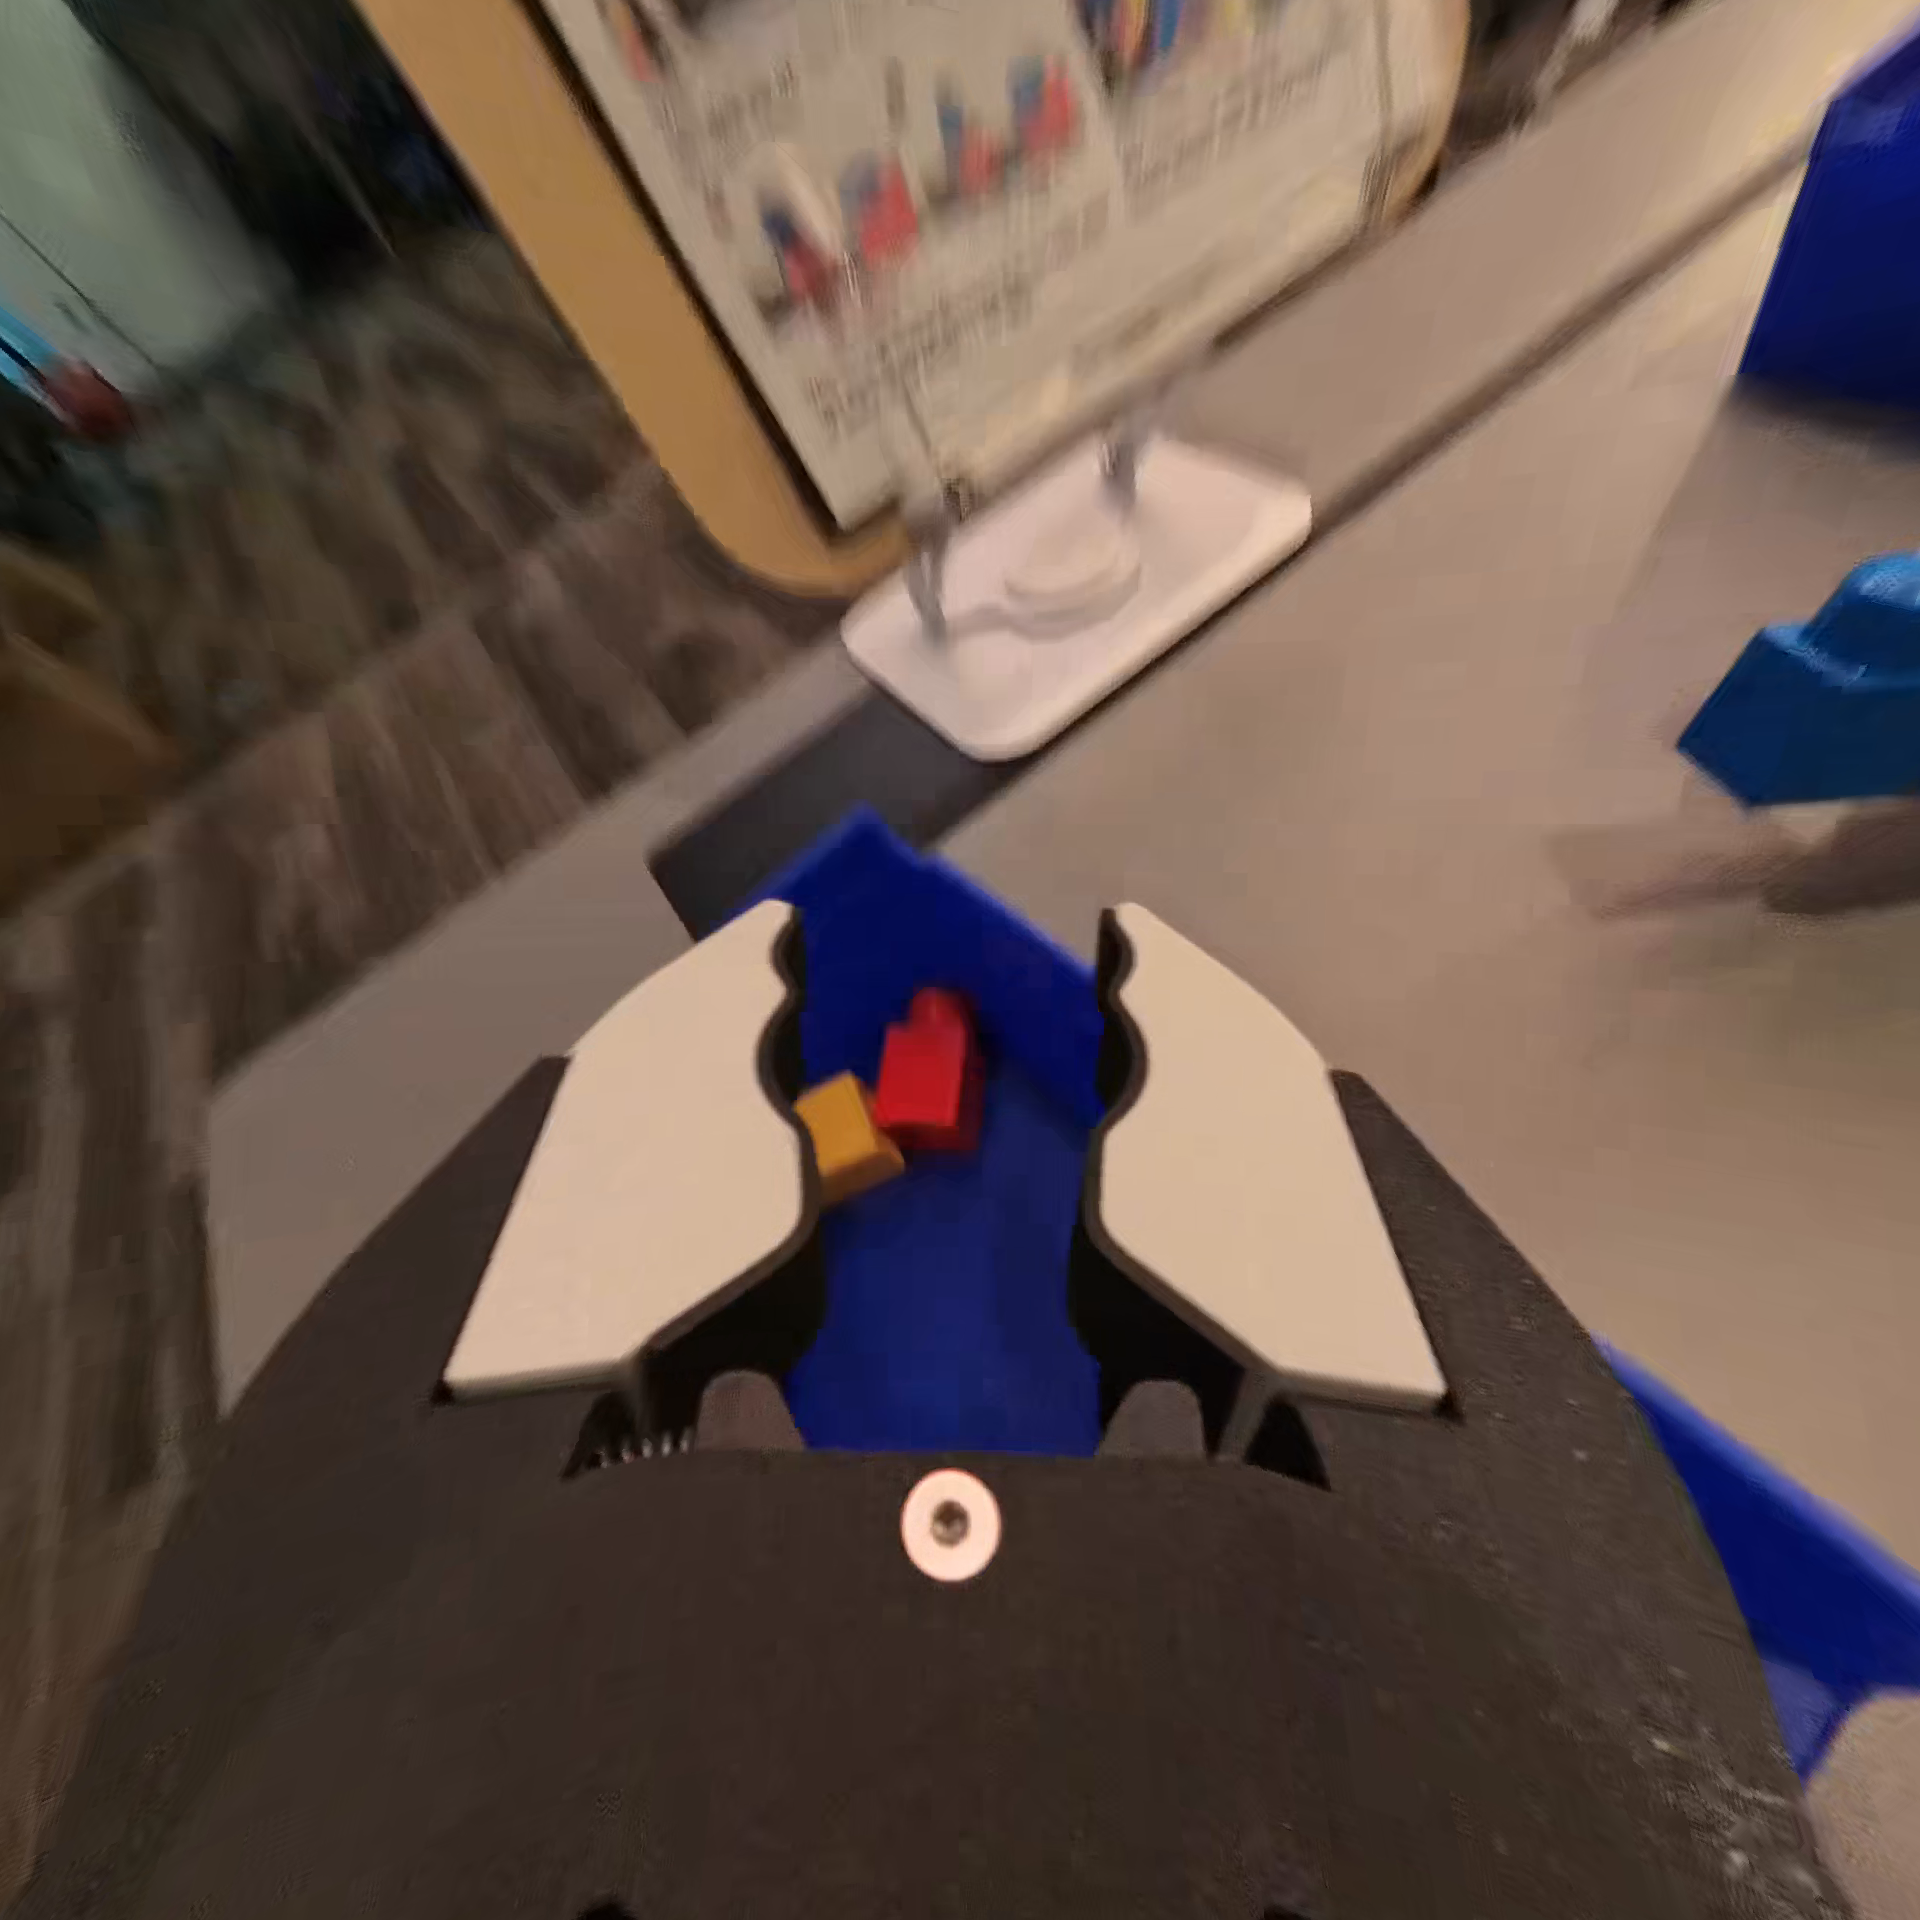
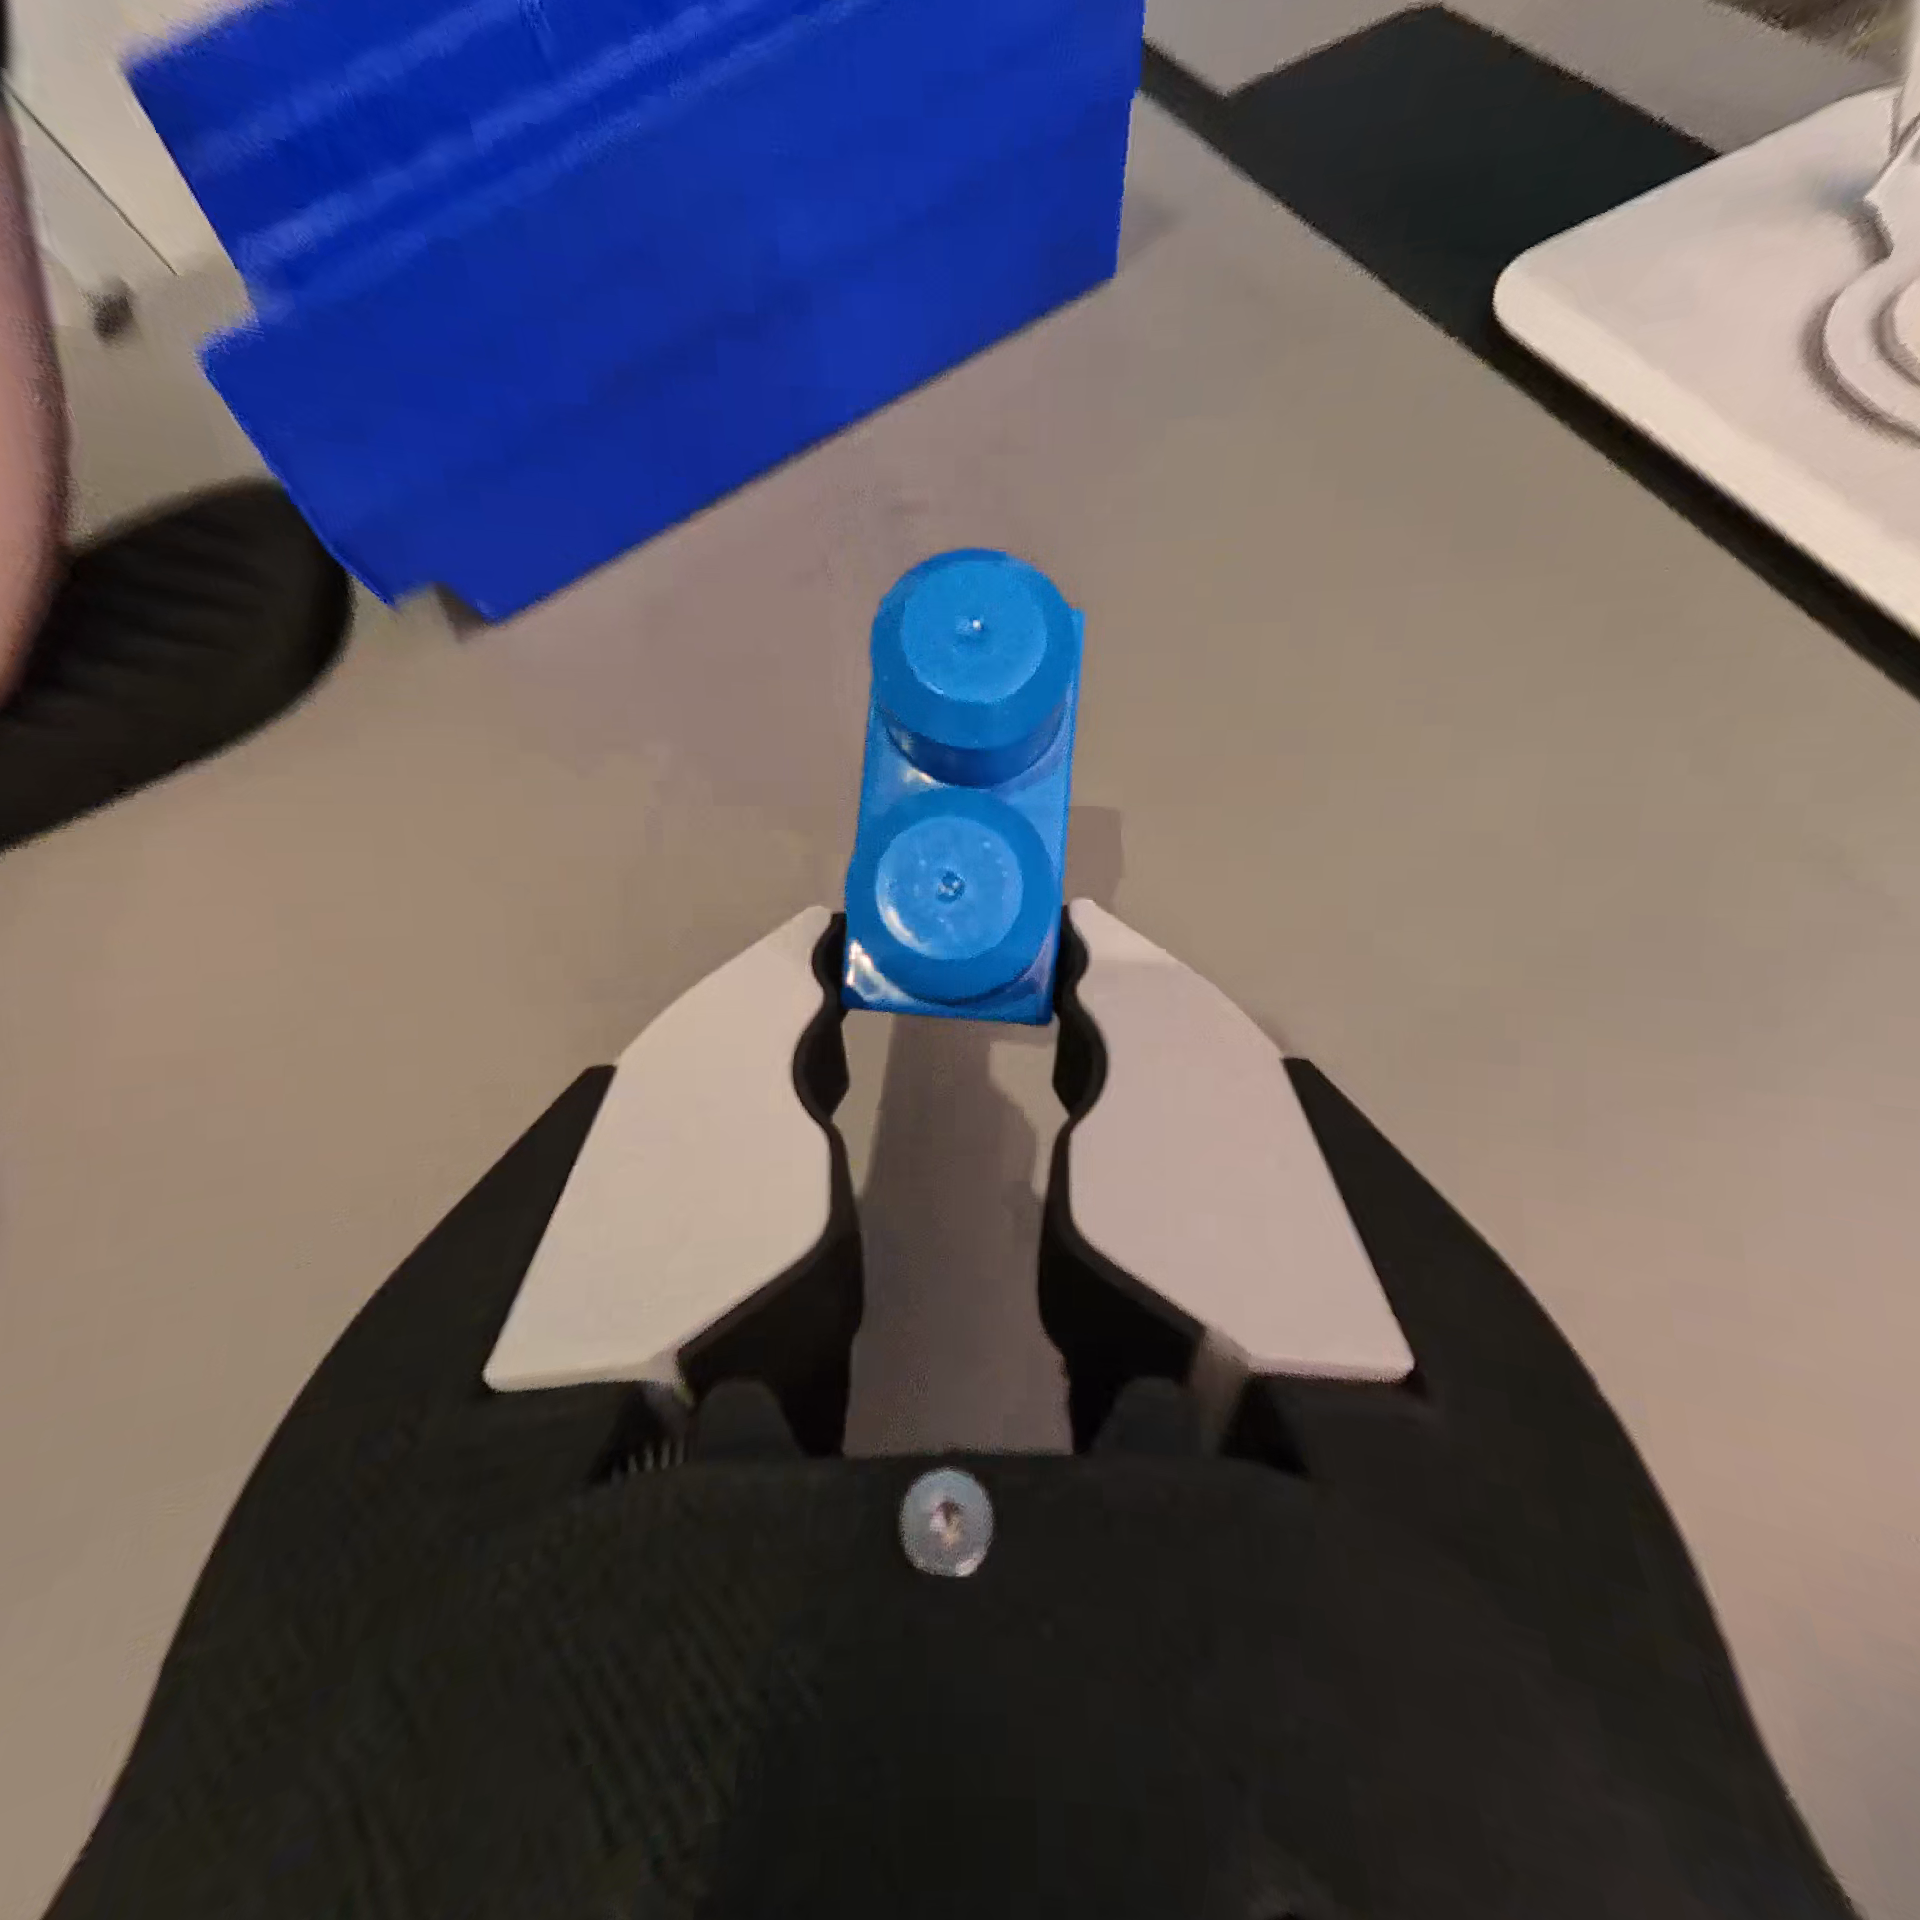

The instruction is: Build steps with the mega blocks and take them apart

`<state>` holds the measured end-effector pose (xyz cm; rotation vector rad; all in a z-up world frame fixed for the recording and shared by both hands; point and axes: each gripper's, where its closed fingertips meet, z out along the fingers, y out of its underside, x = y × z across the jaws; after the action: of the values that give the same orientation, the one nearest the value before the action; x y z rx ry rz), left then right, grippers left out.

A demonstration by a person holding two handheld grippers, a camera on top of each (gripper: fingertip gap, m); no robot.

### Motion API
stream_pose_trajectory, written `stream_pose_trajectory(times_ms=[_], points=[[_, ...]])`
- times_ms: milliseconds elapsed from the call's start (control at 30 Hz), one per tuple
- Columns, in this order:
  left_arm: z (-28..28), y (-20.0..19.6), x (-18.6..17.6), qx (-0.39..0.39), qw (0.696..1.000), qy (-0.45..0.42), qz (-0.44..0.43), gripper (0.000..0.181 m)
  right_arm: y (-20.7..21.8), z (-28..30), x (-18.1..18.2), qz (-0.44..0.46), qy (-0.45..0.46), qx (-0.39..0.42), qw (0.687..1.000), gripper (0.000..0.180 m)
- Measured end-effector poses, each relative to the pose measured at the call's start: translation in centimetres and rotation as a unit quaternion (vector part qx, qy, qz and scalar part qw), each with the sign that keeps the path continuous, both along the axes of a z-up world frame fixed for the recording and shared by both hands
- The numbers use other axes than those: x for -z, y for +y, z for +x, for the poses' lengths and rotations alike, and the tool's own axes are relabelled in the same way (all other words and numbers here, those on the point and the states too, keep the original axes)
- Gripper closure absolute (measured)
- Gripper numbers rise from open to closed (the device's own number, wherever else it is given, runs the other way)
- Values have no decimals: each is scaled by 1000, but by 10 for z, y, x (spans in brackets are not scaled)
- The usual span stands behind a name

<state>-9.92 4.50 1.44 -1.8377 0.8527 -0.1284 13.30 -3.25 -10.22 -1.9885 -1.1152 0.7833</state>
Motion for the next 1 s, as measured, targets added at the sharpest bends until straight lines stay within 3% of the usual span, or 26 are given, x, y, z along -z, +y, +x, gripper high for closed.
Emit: stream_pose_trajectory(times_ms=[67, 167, 400, 700, 1000], points=[[-6, 9, 34, 2, 998, 7, -67, 125, -6, -4, 11, -16, -16, -14, 1000, 142], [-3, 28, 65, -4, 996, -8, -94, 125, -8, -4, 29, -17, -54, -22, 998, 142], [-18, 45, 123, -28, 980, 149, -130, 125, -15, -6, 48, -27, -97, -40, 994, 142], [-23, 53, 154, -18, 961, 226, -159, 125, -17, -7, 49, -16, -109, -56, 992, 140], [-25, 42, 153, -19, 951, 252, -179, 139, -19, -7, 51, -3, -123, -65, 990, 140]])
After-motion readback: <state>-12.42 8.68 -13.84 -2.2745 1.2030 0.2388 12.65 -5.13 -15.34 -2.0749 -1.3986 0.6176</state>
